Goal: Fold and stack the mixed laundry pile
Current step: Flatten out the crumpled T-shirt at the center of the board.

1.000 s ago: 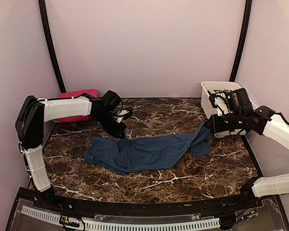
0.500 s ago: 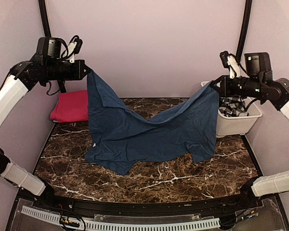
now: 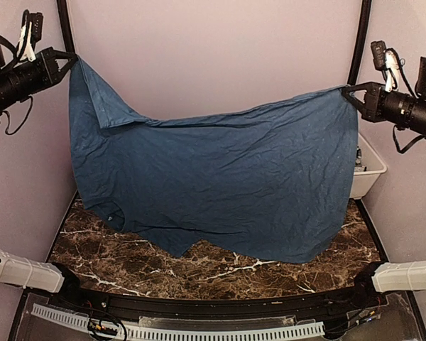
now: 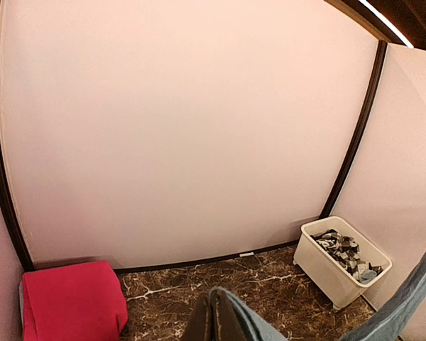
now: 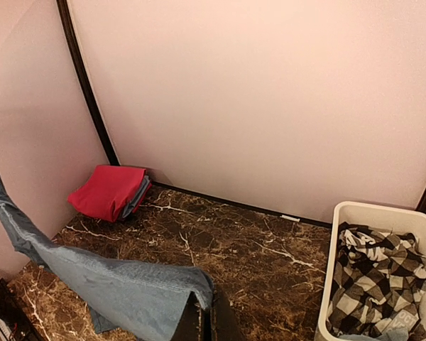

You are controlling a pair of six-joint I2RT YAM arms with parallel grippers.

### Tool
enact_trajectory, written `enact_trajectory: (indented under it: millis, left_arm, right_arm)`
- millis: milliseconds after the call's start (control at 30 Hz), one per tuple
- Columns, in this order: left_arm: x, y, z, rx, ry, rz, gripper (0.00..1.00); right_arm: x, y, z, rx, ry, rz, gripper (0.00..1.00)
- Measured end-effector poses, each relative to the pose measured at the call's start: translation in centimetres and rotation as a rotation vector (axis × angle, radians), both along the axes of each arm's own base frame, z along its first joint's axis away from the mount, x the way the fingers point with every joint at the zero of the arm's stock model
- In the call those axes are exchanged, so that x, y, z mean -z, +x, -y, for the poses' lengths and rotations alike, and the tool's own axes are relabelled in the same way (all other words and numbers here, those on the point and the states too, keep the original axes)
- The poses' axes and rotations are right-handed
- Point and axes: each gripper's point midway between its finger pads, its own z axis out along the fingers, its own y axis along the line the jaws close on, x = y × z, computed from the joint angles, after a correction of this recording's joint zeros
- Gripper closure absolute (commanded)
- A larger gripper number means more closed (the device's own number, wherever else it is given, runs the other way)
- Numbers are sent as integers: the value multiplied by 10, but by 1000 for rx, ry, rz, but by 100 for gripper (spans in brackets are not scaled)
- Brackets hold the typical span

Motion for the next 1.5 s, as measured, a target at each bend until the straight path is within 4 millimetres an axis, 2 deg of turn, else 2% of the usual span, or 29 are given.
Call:
enact_trajectory:
  millis: [100, 200, 233, 333, 367, 400, 433, 467, 533, 600, 700, 800, 867, 967, 1033, 1100, 1133, 1167, 1233, 1267, 1367, 1400, 1467, 1500]
  left_arm:
    - [-3, 6, 3, -1, -1, 2, 100]
    - [7, 29, 10, -16, 16, -30, 100]
    - [12, 42, 14, -23, 22, -43, 100]
    - [27, 90, 19, -43, 21, -82, 100]
    - [36, 114, 19, -53, 12, -105, 100]
    - [49, 145, 22, -49, -3, -137, 100]
    - [54, 157, 15, -65, -11, -146, 100]
    - [64, 179, 9, -76, -24, -173, 100]
    - [75, 220, 0, -88, -59, -193, 100]
    - [72, 262, -11, -79, -121, -161, 100]
    - [72, 292, -36, -70, -234, -137, 100]
    - [46, 295, -73, -62, -361, -78, 100]
    - [7, 284, -102, -46, -433, 28, 100]
    - [-54, 245, -129, 6, -490, 193, 100]
    - [-86, 210, -129, 63, -488, 275, 100]
    - [-105, 174, -120, 125, -470, 322, 100]
    - [-106, 157, -113, 152, -458, 328, 100]
    - [-100, 144, -107, 167, -456, 319, 100]
    - [-67, 124, -98, 174, -459, 263, 100]
    - [-39, 119, -96, 163, -468, 207, 100]
    - [48, 112, -94, 106, -486, 32, 100]
    - [95, 112, -95, 68, -495, -72, 100]
    - [168, 106, -95, 9, -506, -254, 100]
    - [194, 102, -95, -12, -504, -319, 100]
  right_arm:
    - [3, 10, -5, 3, -18, -10, 100]
    - [14, 37, -12, 29, -48, -34, 100]
    - [17, 46, -13, 40, -54, -39, 100]
    - [35, 93, -18, 86, -69, -72, 100]
    - [45, 112, -18, 100, -76, -96, 100]
    - [51, 126, -18, 109, -79, -109, 100]
    - [56, 143, -19, 116, -79, -123, 100]
    - [58, 161, -18, 125, -76, -131, 100]
    - [51, 196, -16, 138, -59, -123, 100]
    - [33, 224, -13, 141, -32, -83, 100]
    - [-15, 254, -5, 139, 29, 21, 100]
    - [-65, 252, 3, 107, 83, 147, 100]
    - [-94, 235, 2, 59, 107, 225, 100]
    - [-123, 199, -6, -26, 130, 315, 100]
    - [-132, 176, -11, -72, 136, 354, 100]
    - [-130, 158, -13, -107, 139, 381, 100]
    - [-124, 153, -13, -122, 138, 379, 100]
    - [-113, 151, -15, -137, 135, 367, 100]
    - [-80, 155, -21, -174, 128, 310, 100]
    - [-60, 159, -25, -186, 124, 270, 100]
    - [36, 173, -39, -226, 111, 70, 100]
    - [86, 175, -44, -235, 102, -35, 100]
    - [159, 165, -51, -248, 85, -196, 100]
    - [200, 152, -55, -256, 73, -293, 100]
